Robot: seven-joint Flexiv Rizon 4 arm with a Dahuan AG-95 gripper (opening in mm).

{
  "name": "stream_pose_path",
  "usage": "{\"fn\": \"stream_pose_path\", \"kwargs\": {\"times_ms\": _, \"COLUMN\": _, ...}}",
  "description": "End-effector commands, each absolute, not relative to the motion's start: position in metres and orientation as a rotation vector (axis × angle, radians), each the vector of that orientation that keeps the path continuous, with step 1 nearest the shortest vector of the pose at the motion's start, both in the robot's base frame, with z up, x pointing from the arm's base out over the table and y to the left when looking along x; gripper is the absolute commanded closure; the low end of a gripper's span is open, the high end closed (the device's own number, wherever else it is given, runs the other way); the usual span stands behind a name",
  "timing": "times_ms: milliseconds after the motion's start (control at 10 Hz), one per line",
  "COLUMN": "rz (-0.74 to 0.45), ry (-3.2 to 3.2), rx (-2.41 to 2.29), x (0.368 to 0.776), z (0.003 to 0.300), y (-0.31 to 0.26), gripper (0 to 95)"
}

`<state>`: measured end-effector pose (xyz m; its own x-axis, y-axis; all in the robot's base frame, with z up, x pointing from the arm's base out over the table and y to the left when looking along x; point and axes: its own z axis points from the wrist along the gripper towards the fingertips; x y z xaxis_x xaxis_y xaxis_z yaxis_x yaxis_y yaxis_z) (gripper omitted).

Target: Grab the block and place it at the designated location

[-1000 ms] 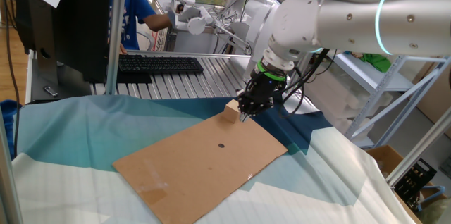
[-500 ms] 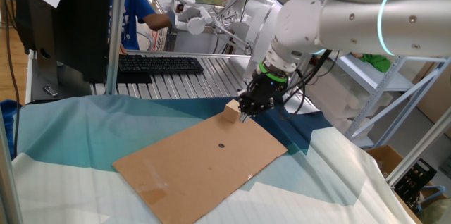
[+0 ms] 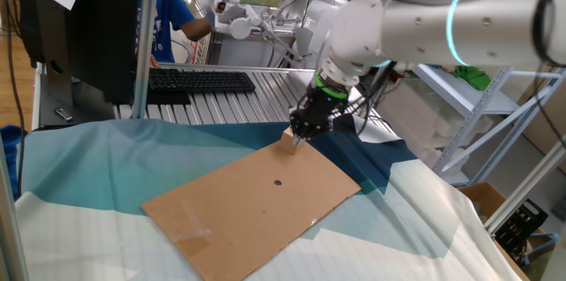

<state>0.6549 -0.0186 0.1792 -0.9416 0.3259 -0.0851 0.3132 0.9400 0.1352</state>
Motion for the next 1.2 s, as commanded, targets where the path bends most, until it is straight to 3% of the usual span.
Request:
{"fn": "stream_pose_path", "kwargs": {"times_ms": 100, "rz": 0.155, "ry": 3.031, "rx": 0.545, "x": 0.687, "z": 0.184, "y": -0.021, "gripper": 95.0}}
{"fn": "stream_pose_path", "kwargs": {"times_ms": 500, "rz": 0.111, "ry": 3.119, "rx": 0.586, "x": 0.761, "z": 0.198, "y": -0.048, "gripper": 95.0}}
{"fn": "stream_pose_path", "kwargs": {"times_ms": 800, "rz": 0.093, "ry": 3.15, "rx": 0.59, "x": 0.794, "z": 0.207, "y": -0.075, "gripper": 95.0}}
{"fn": "stream_pose_path", "kwargs": {"times_ms": 1200, "rz": 0.036, "ry": 3.11, "rx": 0.747, "x": 0.795, "z": 0.198, "y": -0.091, "gripper": 95.0}}
